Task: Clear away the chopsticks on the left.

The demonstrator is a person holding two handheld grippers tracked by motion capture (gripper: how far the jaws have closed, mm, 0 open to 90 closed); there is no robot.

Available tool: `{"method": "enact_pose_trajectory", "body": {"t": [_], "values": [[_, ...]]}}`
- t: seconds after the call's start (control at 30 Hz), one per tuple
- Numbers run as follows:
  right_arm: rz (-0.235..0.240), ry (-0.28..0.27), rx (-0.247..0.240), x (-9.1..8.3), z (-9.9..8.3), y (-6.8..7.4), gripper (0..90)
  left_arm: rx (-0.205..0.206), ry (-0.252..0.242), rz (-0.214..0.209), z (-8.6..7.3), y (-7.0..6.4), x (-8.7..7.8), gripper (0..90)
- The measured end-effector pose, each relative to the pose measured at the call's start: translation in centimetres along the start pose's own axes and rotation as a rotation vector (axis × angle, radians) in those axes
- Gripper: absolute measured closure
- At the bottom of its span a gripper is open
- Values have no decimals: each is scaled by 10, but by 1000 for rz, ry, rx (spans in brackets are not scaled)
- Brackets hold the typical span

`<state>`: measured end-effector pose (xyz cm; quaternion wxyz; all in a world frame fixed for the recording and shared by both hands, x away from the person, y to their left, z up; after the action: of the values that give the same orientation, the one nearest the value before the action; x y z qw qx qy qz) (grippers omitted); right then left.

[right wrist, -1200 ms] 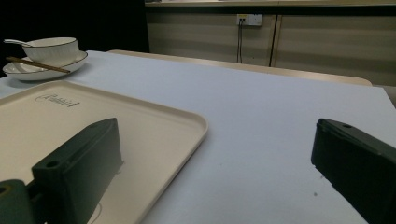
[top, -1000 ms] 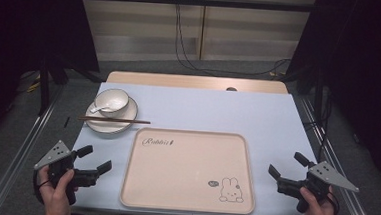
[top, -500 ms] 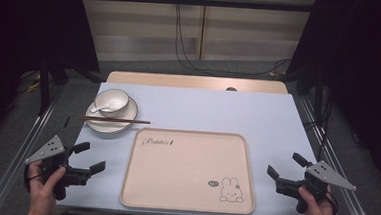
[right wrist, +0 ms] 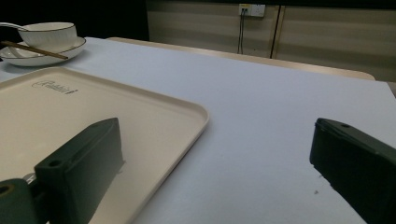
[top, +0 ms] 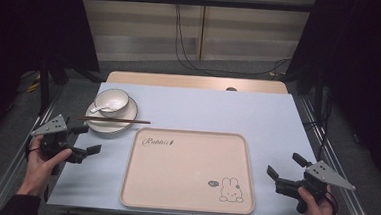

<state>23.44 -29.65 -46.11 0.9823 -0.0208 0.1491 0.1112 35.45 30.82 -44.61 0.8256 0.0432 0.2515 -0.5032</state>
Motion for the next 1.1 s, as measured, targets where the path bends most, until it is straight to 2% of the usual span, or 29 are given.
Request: {"method": "enact_pose_trajectory", "body": {"t": [0.03, 0.07, 0.13, 0.23, 0.33, 0.37, 0.43, 0.47, 0.5, 0.53, 0.63, 0.7, 0.73, 0.77, 0.87, 0.9, 0.93, 1.0, 1.1], "values": [[0, 0, -1, 0, 0, 0, 22, -12, -2, -1, 2, 3, 1, 46], [0, 0, -1, 0, 0, 0, 21, -11, 3, -19, 3, 8, 1, 46], [-1, -2, -3, 0, 0, 0, 22, 2, 11, -9, 6, 17, 1, 46], [1, 0, 0, 0, 0, 0, 21, 5, 25, -24, 6, 26, 5, 41], [1, -2, -6, 0, 0, 0, 21, 16, 82, 11, 1, 36, 10, 40], [1, -2, -4, 0, 0, 0, 22, 23, 83, 16, -1, 40, 13, 42], [1, -1, -5, 0, 0, 0, 22, 13, 84, 28, -2, 46, 16, 56], [-1, -2, -8, 0, 0, 0, 24, 15, 81, 45, -1, 48, 17, 63], [-1, -3, -9, 0, 0, 0, 24, 32, 74, 22, 0, 50, 18, 73], [-2, -4, -8, 0, 0, 0, 24, 35, 83, 30, 1, 52, 19, 112], [0, -1, -2, 0, 0, 0, 24, 49, 115, 28, 3, 60, 24, 115], [0, -6, -9, 0, 0, 0, 24, 35, 131, 30, 2, 64, 28, 116], [-2, -7, -9, 0, 0, 0, 24, 37, 134, 24, 2, 66, 30, 135], [-2, -7, -8, 0, 0, 0, 24, 52, 158, 30, 1, 68, 31, 156], [0, -6, -5, 0, 0, 0, 24, 21, 160, 14, -1, 71, 36, 218], [2, -6, -9, 0, 0, 0, 24, 35, 158, 36, 0, 73, 36, 237], [9, -5, -13, 0, 0, 1, 24, 45, 152, 35, 1, 75, 37, 246], [6, -5, -20, 0, 0, 2, 24, 64, 165, 45, 1, 78, 39, 326], [6, -4, -17, 0, 0, 2, 24, 78, 199, 46, 0, 81, 42, 355]]}}
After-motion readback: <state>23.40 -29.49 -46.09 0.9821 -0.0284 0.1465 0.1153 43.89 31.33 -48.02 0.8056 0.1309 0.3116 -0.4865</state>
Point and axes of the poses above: each handheld gripper's, and its own axes: x roughly forward along the jaws, z roughly out of its top, y roughly to its left, the point moved 5 cm from there along x, roughly forward along the jaws, and after that the axes turned 9 degrees about -z, right-handed, at the moved point
